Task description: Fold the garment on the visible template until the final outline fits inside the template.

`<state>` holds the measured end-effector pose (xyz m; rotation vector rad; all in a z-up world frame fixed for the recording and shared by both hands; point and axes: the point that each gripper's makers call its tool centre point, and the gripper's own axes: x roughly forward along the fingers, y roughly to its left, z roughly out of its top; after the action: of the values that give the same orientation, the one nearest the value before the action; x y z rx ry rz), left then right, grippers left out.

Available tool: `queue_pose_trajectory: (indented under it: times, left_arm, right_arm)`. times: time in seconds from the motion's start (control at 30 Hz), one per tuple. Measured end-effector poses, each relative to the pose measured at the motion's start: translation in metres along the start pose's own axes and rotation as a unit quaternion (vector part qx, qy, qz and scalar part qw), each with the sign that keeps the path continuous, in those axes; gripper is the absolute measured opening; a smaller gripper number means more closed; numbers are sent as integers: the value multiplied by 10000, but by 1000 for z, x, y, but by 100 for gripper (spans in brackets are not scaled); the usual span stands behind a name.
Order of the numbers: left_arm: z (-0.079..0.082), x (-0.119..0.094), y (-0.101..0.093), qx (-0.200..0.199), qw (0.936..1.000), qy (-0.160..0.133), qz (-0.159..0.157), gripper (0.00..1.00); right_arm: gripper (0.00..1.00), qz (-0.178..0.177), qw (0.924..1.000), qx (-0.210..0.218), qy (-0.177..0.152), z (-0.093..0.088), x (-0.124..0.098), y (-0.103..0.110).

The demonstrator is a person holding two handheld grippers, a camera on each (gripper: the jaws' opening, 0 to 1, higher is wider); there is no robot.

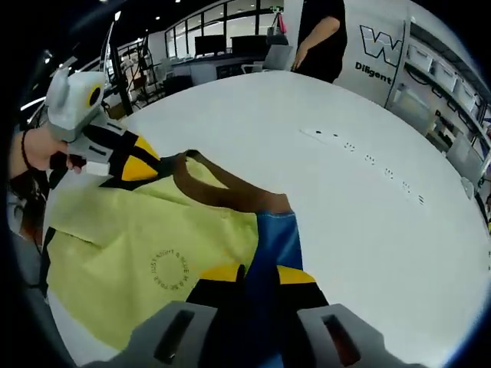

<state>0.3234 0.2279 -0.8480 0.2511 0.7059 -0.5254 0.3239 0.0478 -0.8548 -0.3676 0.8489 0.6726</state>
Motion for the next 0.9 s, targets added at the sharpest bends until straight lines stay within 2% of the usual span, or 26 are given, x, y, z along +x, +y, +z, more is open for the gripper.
queue_pose_trajectory:
  times: [0.13, 0.33, 0.5, 0.6, 0.9]
  left_arm:
    - [3, 2, -4, 207, 9997, -76, 48, 4]
    - [4, 1, -3, 340, 9993, -154, 83, 4]
    - [4, 0, 5, 610, 9974, -213, 324, 3]
    - [5, -1, 11, 448, 9982, -211, 350, 3]
    - [4, -5, 22, 541, 9969, -171, 540, 3]
  right_arm:
    - [0, -56, 9998, -195, -3, 2, 2, 0]
    - [0, -115, 9995, -297, -21, 6, 5, -2]
    - [0, -151, 9988, -472, -55, 11, 9, -3]
    - [0, -157, 9978, -640, -94, 17, 13, -2]
    - [0, -70, 9973, -704, -214, 30, 22, -2]
